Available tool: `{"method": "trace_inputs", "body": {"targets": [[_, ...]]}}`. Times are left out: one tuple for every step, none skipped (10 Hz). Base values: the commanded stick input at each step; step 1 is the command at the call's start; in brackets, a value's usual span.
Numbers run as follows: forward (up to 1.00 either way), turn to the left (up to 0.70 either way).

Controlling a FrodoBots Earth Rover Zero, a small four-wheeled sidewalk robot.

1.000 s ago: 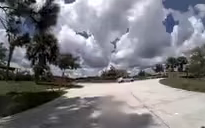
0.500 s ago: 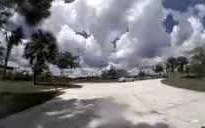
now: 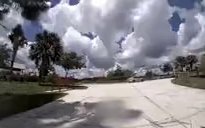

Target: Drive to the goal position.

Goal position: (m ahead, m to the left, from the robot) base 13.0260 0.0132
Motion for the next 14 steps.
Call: {"method": "trace_inputs", "body": {"targets": [[0.7,0.0],[0.7,0.0],[0.7,0.0],[0.7,0.0],[0.7,0.0],[0.7,0.0],[0.7,0.0],[0.7,0.0],[0.7,0.0],[0.7,0.0],[0.7,0.0],[0.7,0.0],[0.7,0.0],[0.7,0.0]]}}
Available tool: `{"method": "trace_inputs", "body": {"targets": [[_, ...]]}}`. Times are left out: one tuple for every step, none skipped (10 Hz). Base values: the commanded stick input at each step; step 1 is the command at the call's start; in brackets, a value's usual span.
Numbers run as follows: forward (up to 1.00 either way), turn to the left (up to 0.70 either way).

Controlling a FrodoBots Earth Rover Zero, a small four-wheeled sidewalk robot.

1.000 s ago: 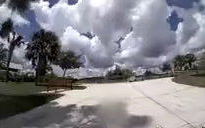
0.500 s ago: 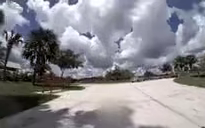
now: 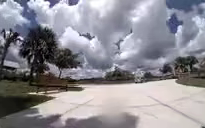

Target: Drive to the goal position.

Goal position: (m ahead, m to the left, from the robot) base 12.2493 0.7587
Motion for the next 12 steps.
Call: {"method": "trace_inputs", "body": {"targets": [[0.7,0.0],[0.7,0.0],[0.7,0.0],[0.7,0.0],[0.7,0.0],[0.7,0.0],[0.7,0.0],[0.7,0.0],[0.7,0.0],[0.7,0.0],[0.7,0.0],[0.7,0.0]]}}
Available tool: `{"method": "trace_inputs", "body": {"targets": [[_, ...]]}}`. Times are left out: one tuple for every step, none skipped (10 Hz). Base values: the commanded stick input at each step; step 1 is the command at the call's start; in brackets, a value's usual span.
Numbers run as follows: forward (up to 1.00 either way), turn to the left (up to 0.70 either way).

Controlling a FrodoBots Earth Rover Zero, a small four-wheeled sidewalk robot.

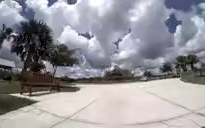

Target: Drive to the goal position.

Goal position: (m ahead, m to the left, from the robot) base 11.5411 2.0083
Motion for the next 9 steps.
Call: {"method": "trace_inputs", "body": {"targets": [[0.7,0.0],[0.7,0.0],[0.7,0.12],[0.7,0.3],[0.7,0.26],[0.7,0.0],[0.7,0.0],[0.7,0.0],[0.7,0.0]]}}
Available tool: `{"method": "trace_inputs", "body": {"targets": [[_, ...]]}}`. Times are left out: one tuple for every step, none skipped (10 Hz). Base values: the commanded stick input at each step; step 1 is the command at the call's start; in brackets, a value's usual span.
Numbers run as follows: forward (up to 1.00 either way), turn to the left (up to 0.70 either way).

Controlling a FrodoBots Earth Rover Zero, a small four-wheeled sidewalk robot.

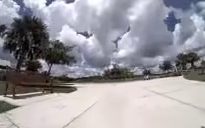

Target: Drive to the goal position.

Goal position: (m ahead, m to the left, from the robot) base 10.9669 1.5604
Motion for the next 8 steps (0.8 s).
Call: {"method": "trace_inputs", "body": {"targets": [[0.7,0.0],[0.7,0.0],[0.7,0.23],[0.7,0.35],[0.7,0.3],[0.7,0.0],[0.7,0.0],[0.7,0.0]]}}
